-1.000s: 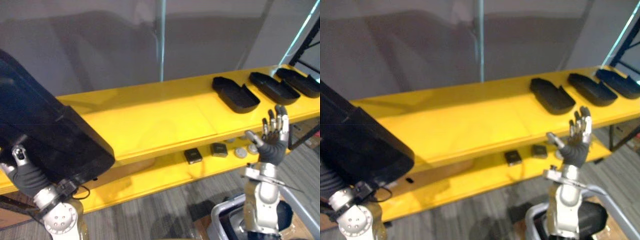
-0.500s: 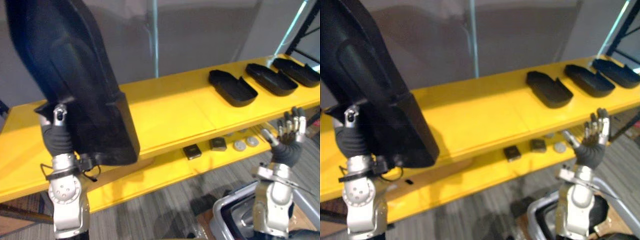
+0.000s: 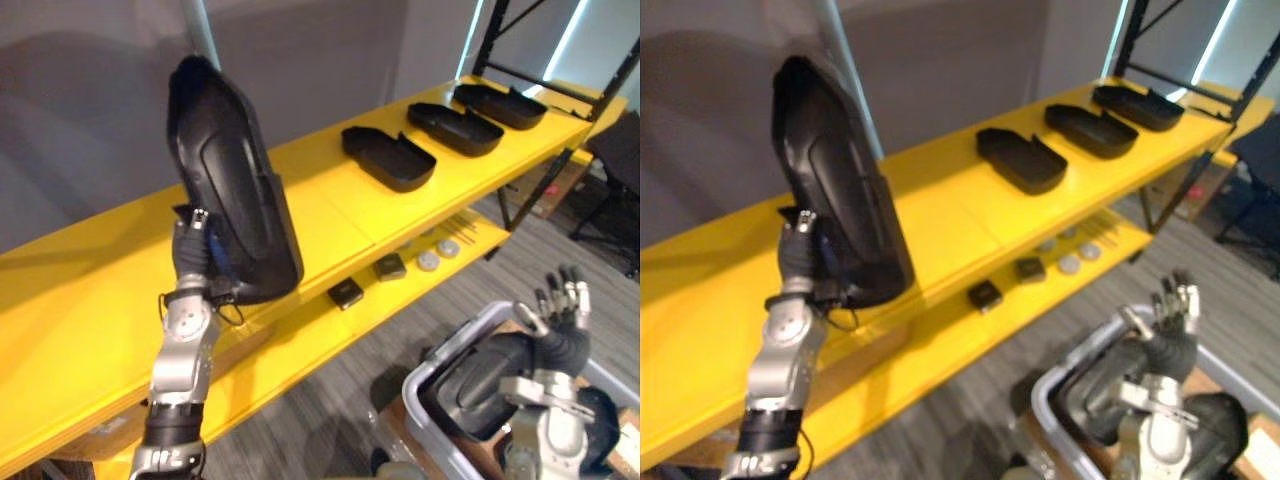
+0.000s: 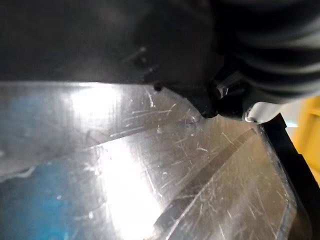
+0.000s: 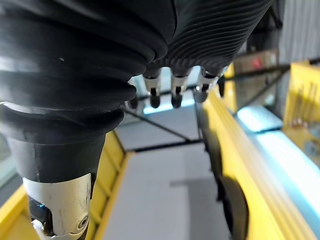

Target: Walk over and take plastic housings, then place them on the shelf

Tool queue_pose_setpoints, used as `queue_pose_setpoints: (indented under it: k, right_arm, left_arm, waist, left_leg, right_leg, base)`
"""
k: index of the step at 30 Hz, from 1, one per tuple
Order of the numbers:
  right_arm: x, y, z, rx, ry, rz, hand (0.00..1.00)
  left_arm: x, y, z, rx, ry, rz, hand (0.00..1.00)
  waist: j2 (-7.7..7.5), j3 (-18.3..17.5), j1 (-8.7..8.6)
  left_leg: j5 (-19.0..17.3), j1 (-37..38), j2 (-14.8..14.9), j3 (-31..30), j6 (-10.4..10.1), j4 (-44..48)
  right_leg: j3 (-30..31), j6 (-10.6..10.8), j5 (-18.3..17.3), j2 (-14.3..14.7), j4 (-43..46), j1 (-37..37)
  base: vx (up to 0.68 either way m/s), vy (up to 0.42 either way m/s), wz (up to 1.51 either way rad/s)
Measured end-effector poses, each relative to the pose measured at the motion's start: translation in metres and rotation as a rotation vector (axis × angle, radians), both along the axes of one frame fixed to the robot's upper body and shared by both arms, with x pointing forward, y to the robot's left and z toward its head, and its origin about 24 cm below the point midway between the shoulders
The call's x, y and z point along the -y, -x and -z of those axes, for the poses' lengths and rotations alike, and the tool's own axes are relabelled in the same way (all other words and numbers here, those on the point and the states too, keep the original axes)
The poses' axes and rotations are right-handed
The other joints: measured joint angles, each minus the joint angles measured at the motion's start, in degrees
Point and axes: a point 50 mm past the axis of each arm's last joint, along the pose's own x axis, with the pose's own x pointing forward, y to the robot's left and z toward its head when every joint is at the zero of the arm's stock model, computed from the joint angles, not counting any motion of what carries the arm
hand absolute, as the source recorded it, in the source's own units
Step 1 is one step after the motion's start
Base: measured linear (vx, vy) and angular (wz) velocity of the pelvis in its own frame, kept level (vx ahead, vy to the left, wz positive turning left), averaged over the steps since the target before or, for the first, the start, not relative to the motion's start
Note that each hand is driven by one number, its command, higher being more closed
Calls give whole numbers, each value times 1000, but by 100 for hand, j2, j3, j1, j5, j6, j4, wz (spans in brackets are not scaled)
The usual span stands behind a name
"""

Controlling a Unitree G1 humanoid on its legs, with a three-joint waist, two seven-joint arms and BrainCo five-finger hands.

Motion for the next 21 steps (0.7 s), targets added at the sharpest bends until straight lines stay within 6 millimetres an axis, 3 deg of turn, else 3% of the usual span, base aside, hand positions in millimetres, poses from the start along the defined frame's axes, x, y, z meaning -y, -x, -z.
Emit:
queue_pose_setpoints:
  k: [6,13,16,21]
  right_arm:
    - [-4,0,3,-5,-11,-51,0]
    - [-14,-5,6,-32,-12,-149,0]
    - [-12,-4,7,-57,2,-166,0]
    - [-9,-6,5,-69,21,-196,0]
  left_arm:
    - [-28,-20,27,-217,1,-60,100]
    - [-39,-25,50,-340,71,-143,100]
    - [-41,-27,46,-330,74,-174,100]
    - [-52,-30,44,-351,64,-244,100]
  waist:
    - [80,62,-99]
    - [187,123,-217]
    - [227,151,-230]
    - [423,353,-345]
  left_leg:
    - [-2,-11,79,134,-11,0]
    - [8,-104,73,275,-22,14]
    - [13,-98,67,288,-28,23]
    - [51,-136,53,308,-74,26]
  right_leg:
    - [132,-45,107,102,-125,-3]
    - [274,-54,125,108,-133,-183]
    - [311,-54,125,106,-133,-187]
    - [393,-54,125,106,-133,-258]
  base:
    - [-19,-30,-12]
    - [16,5,-8]
    - [31,10,-5]
    - [-9,-6,-5]
